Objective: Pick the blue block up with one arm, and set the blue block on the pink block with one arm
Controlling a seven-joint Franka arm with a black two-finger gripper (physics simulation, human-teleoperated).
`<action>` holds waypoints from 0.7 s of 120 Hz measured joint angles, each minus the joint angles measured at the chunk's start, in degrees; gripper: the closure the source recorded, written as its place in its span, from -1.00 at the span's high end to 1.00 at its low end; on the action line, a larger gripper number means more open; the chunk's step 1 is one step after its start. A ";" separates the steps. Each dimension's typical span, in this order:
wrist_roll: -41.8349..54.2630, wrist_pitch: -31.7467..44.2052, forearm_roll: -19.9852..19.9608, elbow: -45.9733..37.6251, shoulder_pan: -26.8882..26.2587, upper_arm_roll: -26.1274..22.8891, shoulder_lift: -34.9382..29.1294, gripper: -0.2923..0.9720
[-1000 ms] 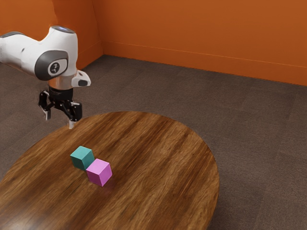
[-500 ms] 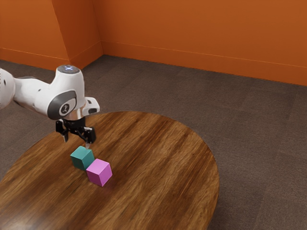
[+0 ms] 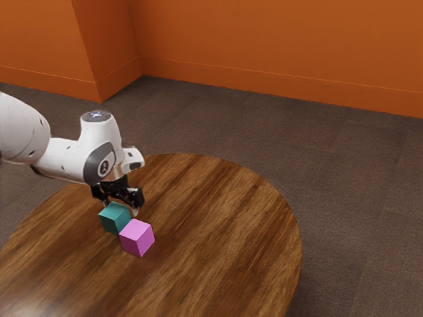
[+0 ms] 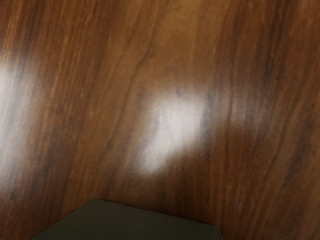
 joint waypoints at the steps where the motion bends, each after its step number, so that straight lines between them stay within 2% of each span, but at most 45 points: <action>1: 0.16 0.04 -0.01 -0.01 0.00 0.00 0.08 0.54; 57: 6.43 0.72 -1.71 -0.14 -0.35 -0.18 2.72 0.53; 84: 8.10 0.53 -2.39 -0.27 -0.61 -0.09 2.29 0.24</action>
